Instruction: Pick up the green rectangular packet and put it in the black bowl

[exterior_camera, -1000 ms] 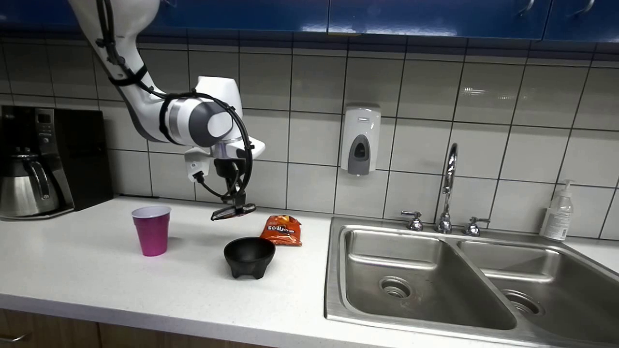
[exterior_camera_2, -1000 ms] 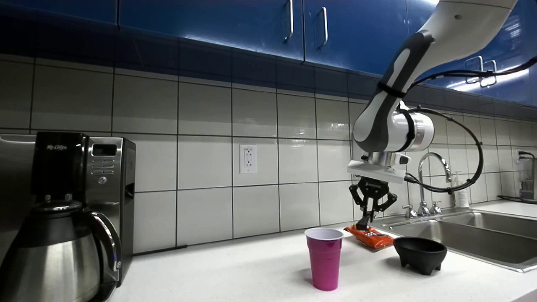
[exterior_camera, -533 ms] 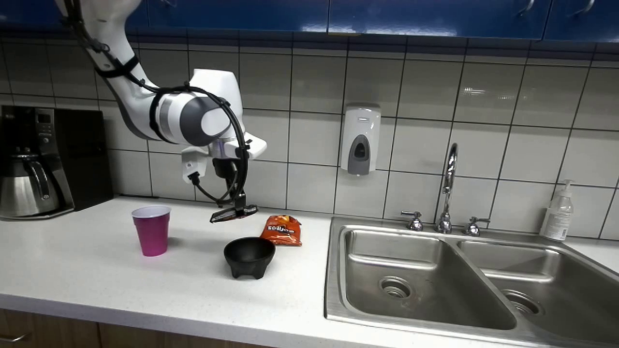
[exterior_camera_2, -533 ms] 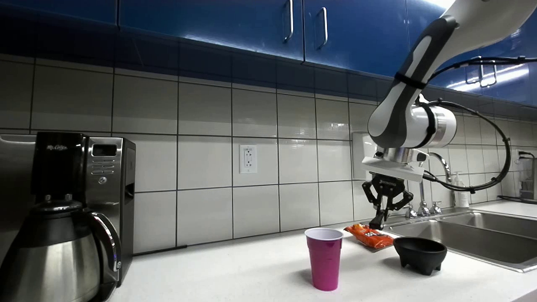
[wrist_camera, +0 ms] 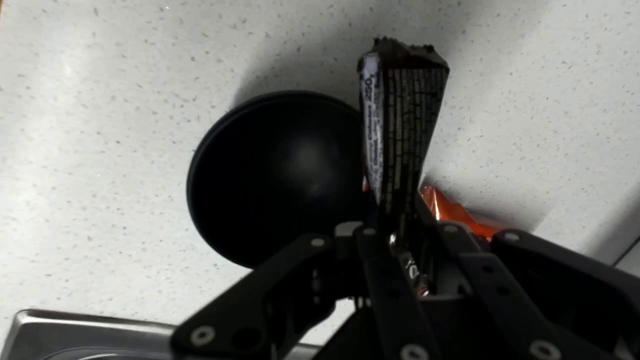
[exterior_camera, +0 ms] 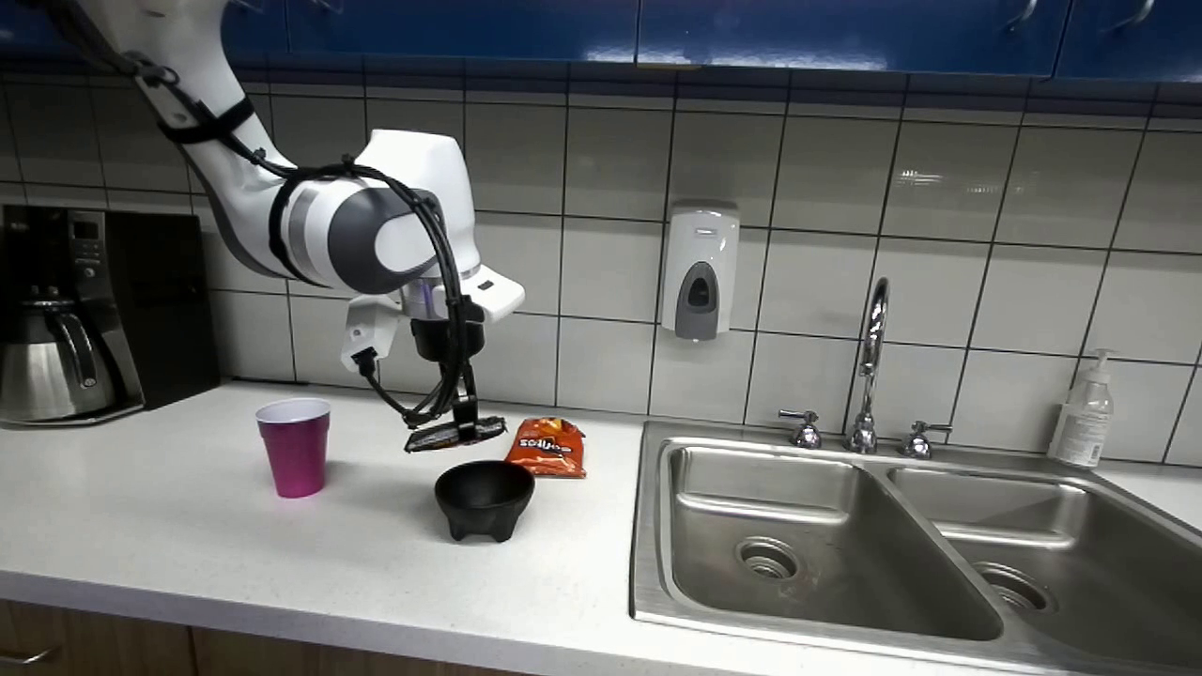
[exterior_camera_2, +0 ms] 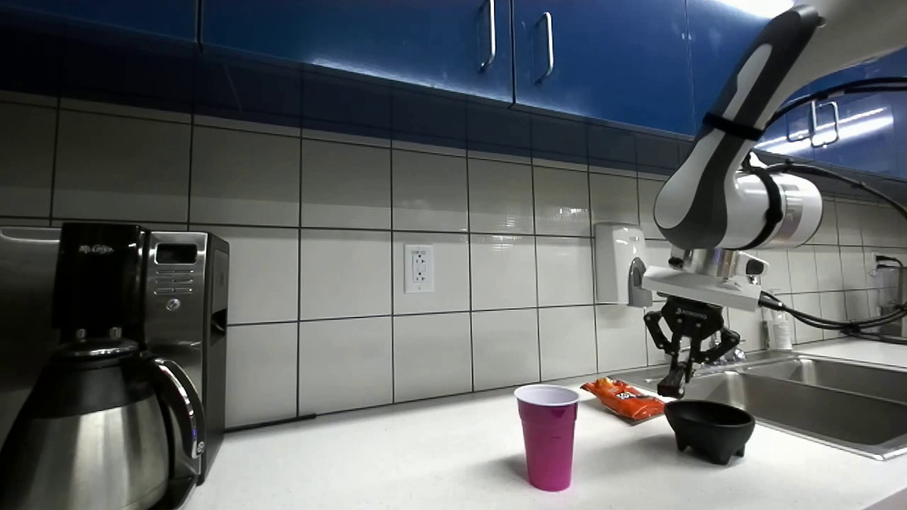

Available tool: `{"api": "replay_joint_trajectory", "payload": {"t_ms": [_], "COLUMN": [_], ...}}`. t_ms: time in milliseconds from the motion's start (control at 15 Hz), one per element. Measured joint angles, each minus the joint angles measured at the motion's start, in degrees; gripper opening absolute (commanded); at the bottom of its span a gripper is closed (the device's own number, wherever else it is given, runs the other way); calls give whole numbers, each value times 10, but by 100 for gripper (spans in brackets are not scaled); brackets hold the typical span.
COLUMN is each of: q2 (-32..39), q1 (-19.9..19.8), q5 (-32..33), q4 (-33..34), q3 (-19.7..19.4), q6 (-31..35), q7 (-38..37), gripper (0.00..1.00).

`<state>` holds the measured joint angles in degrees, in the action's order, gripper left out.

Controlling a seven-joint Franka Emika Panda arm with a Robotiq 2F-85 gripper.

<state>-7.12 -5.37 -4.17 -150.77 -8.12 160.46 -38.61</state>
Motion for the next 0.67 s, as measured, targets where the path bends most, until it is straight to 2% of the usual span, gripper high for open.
{"api": "replay_joint_trajectory", "payload": {"t_ms": [667], "q2": [-27], "q1": [-32], "q5": [0], "q4": [-50], "q3": [0], "q6": [1], "q7": [2], "gripper": [4]}}
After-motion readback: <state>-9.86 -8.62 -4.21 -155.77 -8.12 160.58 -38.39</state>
